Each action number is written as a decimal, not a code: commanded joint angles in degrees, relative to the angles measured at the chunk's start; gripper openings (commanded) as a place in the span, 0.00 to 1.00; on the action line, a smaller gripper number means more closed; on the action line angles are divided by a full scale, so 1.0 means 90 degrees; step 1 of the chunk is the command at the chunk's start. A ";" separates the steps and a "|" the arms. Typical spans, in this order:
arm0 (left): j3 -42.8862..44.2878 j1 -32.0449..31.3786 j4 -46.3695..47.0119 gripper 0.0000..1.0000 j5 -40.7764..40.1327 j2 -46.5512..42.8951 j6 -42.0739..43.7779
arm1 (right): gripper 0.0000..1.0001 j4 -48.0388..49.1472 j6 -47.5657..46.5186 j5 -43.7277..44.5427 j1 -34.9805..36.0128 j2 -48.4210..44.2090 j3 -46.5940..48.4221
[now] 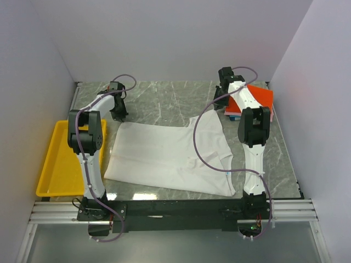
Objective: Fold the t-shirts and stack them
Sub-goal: Fold the tshirt
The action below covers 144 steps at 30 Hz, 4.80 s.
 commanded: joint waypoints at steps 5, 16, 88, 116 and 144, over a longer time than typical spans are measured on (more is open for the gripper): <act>0.0853 0.0001 0.0029 0.00 0.0875 0.0407 0.0112 | 0.00 -0.0076 0.0144 -0.0046 -0.0190 0.0144 0.0807; 0.0933 0.0128 0.0555 0.00 0.1316 0.0282 -0.0161 | 0.00 0.0070 0.0144 -0.0436 -0.0366 -0.0197 0.0809; -0.3101 0.0460 0.1337 0.00 0.0730 -0.3391 0.0425 | 0.00 0.0090 0.1589 -0.0906 0.1656 -0.7599 -0.6672; -0.4020 0.0460 0.0995 0.00 0.0339 -0.3919 0.0053 | 0.00 0.0519 0.1940 -0.1013 0.2154 -0.8157 -0.8245; -0.3904 0.0460 0.0820 0.53 0.0592 -0.3850 0.0034 | 0.45 0.0648 0.2087 -0.0740 0.2554 -0.8068 -0.9193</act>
